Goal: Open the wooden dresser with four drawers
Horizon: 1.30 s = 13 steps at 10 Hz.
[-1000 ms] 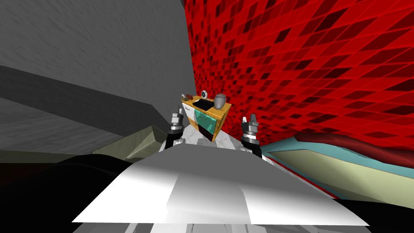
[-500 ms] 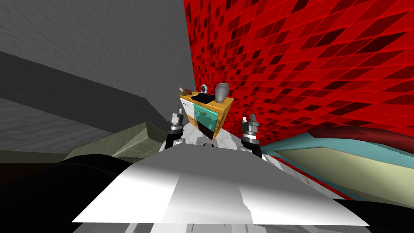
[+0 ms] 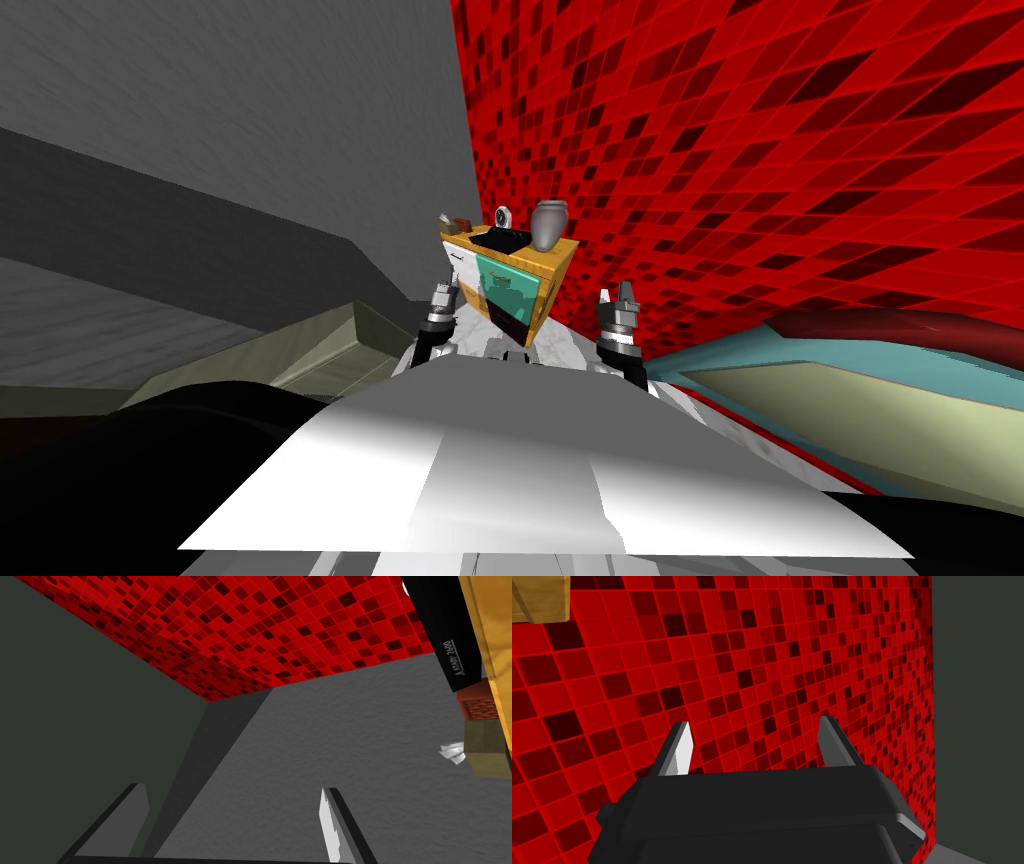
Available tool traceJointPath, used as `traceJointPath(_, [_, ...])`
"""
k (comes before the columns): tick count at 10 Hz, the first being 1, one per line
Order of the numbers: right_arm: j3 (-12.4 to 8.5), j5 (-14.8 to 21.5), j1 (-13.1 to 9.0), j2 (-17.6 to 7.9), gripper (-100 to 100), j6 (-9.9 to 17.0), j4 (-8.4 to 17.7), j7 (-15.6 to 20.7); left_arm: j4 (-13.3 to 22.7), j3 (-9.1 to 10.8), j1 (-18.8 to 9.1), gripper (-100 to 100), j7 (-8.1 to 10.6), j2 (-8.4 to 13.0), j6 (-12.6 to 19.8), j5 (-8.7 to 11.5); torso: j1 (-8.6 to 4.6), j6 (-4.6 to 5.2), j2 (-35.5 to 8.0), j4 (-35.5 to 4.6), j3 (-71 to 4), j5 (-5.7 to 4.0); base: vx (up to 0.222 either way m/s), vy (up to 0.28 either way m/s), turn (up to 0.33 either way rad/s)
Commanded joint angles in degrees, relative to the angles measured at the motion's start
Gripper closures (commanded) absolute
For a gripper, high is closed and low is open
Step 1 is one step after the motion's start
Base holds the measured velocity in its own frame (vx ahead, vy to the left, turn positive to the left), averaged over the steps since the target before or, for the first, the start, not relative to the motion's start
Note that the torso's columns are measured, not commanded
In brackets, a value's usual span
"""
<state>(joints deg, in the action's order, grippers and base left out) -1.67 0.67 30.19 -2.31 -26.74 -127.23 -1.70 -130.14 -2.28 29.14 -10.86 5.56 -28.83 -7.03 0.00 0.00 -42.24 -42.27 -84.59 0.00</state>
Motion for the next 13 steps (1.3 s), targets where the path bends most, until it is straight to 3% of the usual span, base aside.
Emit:
traceJointPath(1, [0.0, 0.0, 0.0, 0.0, 0, 0.0, 0.0, 0.0, 3.7, -0.47, -0.6, -100, -1.02, 1.8, -2.8, -0.5, 0.01, 0.0, 0.0, 0.0, 0.0, 0.0, 0.046, 0.009, -0.038])
traceJointPath(5, [0.0, 0.0, 0.0, 0.0, 0, 0.0, 0.0, 0.0, 10.1, -1.43, -2.1, -100, -2.87, 2.7, -6.9, -1.5, -0.01, -0.01, 0.0, 0.0, 0.0, -0.01, 0.053, 0.006, -0.042])
traceJointPath(13, [0.0, 0.0, 0.0, 0.0, 0, 0.0, 0.0, 0.0, 22.3, -3.21, -5.0, -100, -6.29, 2.4, -14.7, -3.5, 0.0, -0.01, 0.0, 0.0, 0.0, 0.0, 0.052, 0.01, -0.038])
